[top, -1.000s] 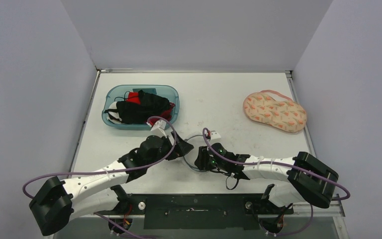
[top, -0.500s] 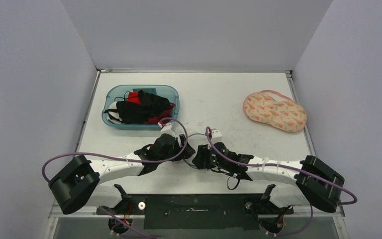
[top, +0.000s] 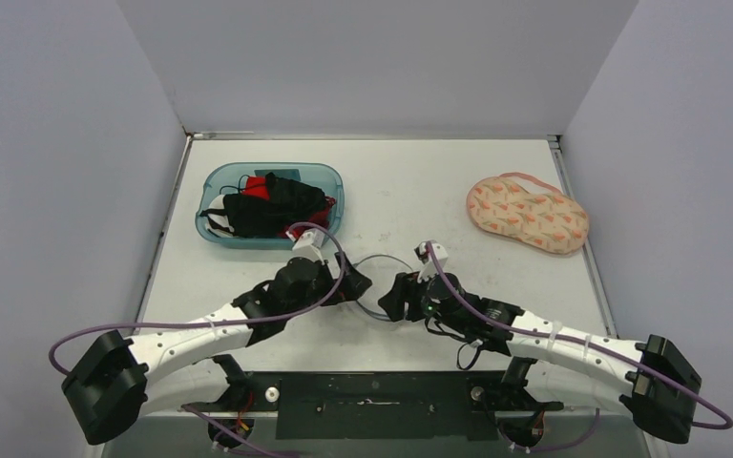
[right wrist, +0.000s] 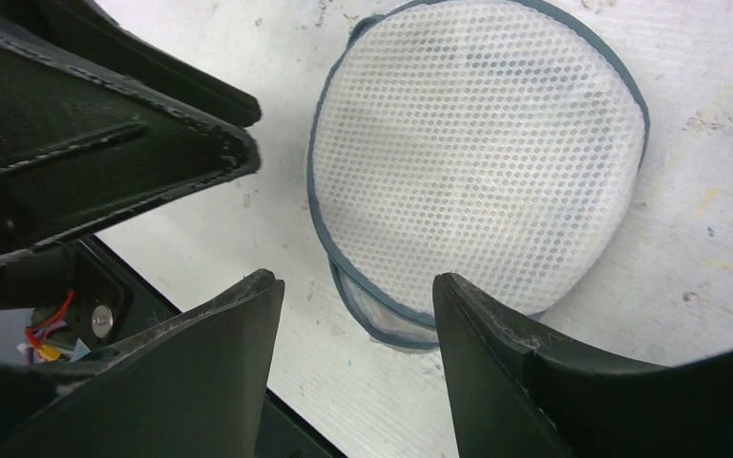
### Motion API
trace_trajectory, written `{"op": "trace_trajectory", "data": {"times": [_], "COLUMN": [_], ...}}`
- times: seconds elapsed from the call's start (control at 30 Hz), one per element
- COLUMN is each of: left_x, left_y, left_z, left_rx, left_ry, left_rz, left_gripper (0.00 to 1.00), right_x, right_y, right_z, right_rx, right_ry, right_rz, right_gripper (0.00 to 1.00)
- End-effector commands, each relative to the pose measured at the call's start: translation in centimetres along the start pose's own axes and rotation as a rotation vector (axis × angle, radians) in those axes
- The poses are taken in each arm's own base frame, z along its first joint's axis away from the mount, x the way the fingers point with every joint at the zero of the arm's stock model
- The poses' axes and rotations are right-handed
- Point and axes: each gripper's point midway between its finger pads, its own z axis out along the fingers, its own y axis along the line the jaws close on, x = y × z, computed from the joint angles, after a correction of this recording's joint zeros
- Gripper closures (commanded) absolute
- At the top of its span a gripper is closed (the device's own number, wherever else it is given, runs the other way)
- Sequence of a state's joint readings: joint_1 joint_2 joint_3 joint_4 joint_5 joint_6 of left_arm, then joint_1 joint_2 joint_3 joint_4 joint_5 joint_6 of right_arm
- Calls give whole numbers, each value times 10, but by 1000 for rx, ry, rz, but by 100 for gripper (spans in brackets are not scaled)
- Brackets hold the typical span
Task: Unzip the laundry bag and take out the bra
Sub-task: Move the laundry bag to the center of the board.
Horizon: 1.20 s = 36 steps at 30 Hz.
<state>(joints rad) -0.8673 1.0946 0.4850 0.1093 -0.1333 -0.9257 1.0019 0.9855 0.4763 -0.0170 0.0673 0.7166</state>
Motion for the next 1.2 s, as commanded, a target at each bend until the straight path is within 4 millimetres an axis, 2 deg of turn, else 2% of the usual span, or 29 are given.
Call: {"op": "trace_trajectory", "data": {"times": [0.0, 0.17, 0.27, 0.5, 0.63, 0.67, 0.73, 0.9, 1.1, 1.17], "left_x": [10, 25, 28, 24, 25, 27, 30, 29, 26, 25], "left_y": [26, 46, 48, 36, 41, 42, 46, 52, 56, 58], "left_z": [-7, 1, 10, 29, 41, 43, 46, 46, 40, 36], "left_rx": [-73, -147, -143, -82, -103, -99, -99, -81, -70, -68], "left_ry": [12, 76, 91, 102, 118, 125, 128, 102, 79, 69], "left_rz": [-18, -26, -44, -102, -110, -115, -125, -145, -155, -164], "left_gripper": [4, 4, 4, 4, 1, 4, 16, 52, 82, 97], "right_x": [-18, -25, -27, -25, -26, -26, -28, -29, -31, -32], "right_y": [-1, 0, -2, -7, -8, -9, -10, -12, -11, -11], "right_z": [-6, -12, -16, -22, -24, -24, -25, -26, -24, -24], "right_rx": [26, 27, 33, 41, 45, 48, 53, 64, 61, 59], "right_ry": [-54, -75, -81, -94, -99, -100, -103, -104, -106, -108], "right_rz": [-5, -2, 0, 19, 18, 17, 14, 7, 7, 6], "right_gripper": [40, 38, 38, 37, 37, 37, 37, 37, 38, 39]}}
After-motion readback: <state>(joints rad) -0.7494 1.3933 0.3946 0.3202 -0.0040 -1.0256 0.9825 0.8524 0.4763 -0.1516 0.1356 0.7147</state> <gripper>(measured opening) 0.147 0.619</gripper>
